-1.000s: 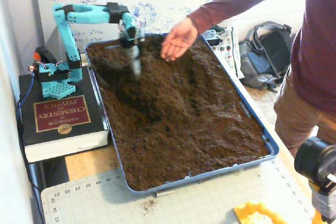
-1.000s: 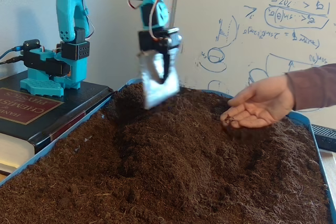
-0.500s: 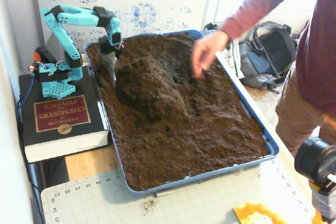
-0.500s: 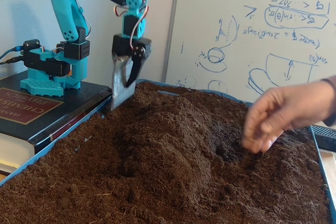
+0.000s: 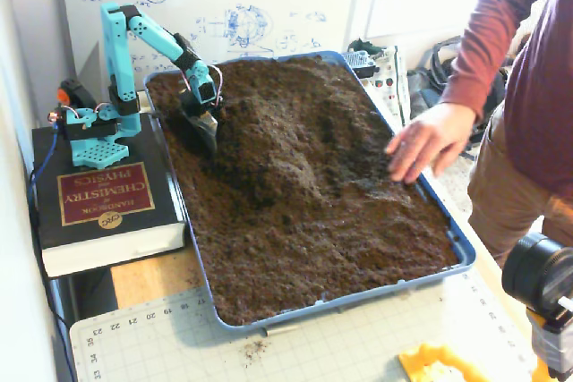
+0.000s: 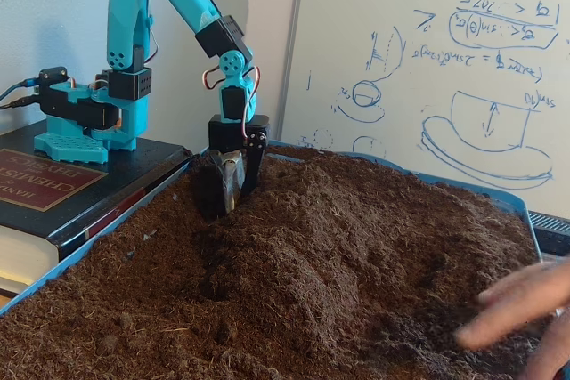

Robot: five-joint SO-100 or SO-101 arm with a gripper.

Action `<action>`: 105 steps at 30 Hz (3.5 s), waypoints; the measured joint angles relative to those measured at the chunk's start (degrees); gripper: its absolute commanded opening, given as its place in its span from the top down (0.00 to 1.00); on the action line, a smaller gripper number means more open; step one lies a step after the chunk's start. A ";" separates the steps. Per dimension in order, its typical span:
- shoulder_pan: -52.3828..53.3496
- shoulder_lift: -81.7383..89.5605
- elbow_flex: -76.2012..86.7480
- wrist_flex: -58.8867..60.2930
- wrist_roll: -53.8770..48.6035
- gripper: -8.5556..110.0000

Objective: Build a berm.

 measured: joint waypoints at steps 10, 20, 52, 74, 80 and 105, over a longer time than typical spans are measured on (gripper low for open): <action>-3.87 3.87 6.86 -7.12 6.33 0.92; -6.33 7.21 16.61 -16.17 13.89 0.93; -12.04 47.29 6.86 47.55 15.38 0.93; -16.52 2.55 -10.55 24.79 20.83 0.93; -17.75 -3.43 -14.77 19.51 20.83 0.93; -12.66 -4.75 -28.12 13.27 22.24 0.93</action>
